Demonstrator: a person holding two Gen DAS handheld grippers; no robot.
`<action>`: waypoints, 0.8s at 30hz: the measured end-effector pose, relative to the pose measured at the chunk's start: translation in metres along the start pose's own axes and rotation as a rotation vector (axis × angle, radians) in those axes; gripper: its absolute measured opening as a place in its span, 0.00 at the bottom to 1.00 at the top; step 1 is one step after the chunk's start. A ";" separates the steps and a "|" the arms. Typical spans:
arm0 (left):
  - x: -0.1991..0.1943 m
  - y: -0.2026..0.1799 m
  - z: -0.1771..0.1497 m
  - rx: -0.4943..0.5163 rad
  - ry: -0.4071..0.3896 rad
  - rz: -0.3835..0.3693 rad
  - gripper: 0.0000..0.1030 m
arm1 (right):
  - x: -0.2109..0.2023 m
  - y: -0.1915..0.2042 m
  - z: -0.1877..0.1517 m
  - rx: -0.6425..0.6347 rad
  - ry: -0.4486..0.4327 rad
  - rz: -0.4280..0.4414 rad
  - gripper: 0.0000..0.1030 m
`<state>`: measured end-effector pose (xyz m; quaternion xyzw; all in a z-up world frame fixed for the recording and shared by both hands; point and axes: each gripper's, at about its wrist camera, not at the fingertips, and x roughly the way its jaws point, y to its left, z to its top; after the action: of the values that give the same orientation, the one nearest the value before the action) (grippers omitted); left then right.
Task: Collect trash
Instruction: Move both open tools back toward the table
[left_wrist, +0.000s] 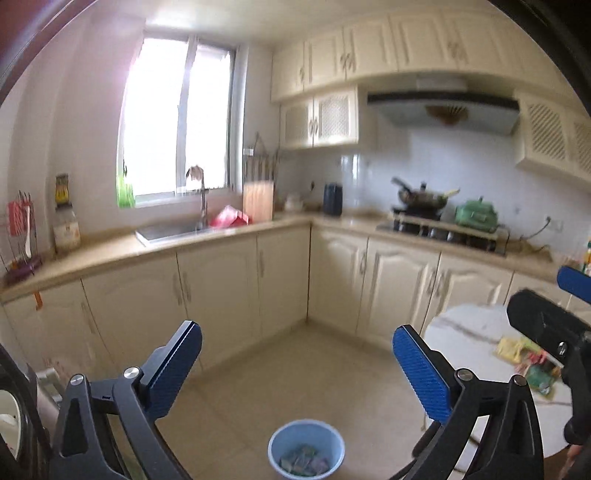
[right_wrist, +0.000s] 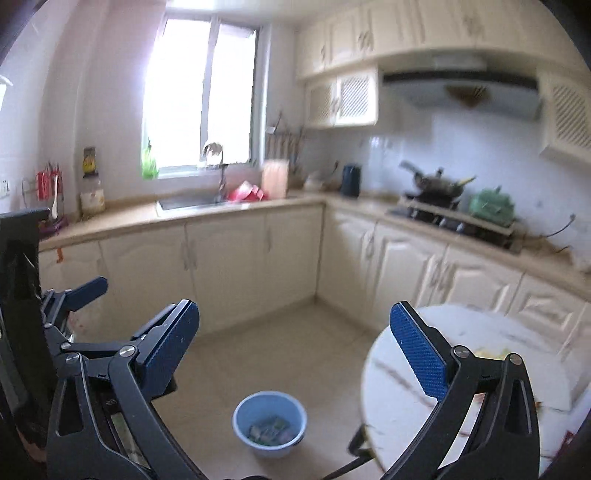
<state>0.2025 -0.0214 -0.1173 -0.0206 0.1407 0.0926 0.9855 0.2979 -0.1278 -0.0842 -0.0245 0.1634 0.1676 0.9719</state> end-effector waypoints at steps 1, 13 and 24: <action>-0.015 -0.002 -0.010 0.003 -0.029 0.000 0.99 | -0.013 0.000 0.004 -0.002 -0.019 -0.014 1.00; -0.125 -0.019 -0.130 0.016 -0.189 -0.037 0.99 | -0.098 -0.032 -0.004 0.032 -0.138 -0.125 1.00; -0.120 -0.040 -0.105 0.070 -0.180 -0.084 0.99 | -0.122 -0.091 -0.028 0.097 -0.151 -0.220 1.00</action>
<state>0.0678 -0.0892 -0.1839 0.0164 0.0540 0.0479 0.9973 0.2115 -0.2554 -0.0716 0.0174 0.0940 0.0532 0.9940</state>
